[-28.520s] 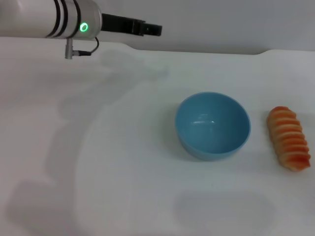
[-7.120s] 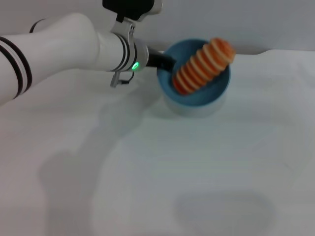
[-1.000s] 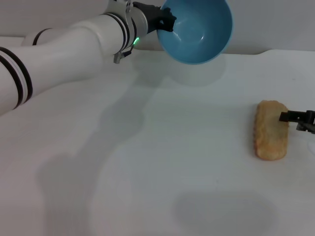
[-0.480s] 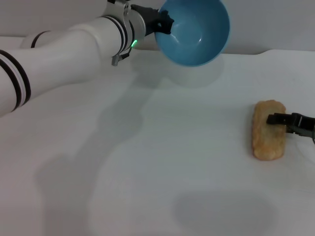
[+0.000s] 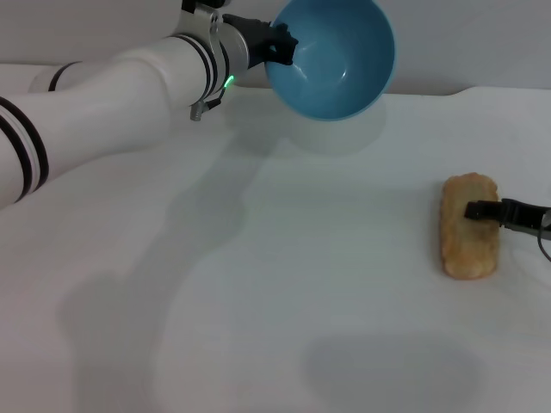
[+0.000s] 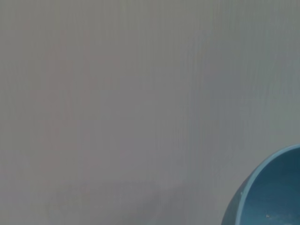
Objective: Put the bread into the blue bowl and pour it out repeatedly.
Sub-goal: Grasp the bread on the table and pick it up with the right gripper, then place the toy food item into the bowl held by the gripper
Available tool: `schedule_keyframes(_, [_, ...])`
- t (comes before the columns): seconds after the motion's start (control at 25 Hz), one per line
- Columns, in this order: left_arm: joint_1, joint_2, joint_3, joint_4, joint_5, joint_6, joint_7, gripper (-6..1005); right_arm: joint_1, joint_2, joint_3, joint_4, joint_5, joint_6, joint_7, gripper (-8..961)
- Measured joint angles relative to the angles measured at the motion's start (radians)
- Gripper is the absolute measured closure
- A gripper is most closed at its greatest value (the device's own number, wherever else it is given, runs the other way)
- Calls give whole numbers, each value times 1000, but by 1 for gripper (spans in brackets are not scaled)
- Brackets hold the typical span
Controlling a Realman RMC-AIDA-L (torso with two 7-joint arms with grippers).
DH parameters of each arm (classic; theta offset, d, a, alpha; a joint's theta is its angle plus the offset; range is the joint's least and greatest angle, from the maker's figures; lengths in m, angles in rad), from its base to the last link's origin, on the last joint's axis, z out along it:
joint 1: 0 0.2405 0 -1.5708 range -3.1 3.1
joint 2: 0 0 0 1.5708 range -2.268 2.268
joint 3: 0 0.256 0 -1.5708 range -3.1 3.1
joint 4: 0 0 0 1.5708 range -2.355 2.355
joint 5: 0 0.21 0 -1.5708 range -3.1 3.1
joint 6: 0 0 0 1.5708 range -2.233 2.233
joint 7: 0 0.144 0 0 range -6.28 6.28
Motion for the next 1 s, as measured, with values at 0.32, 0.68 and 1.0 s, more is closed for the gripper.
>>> schedule_keyframes(0.32, [1,0,0,3,0,1,0,999,-6,3,-1,-64,87,-52,-108,556])
schedule_keyframes(0.68, [-56,2,0,1,0,188,5,999,-47,2,-2,-415,269,-263,-141,638])
schedule_keyframes(1.0, [-112,-3,147,18,-84,247,-1,1000,53,3,-117,-382,351,-264,-239,689])
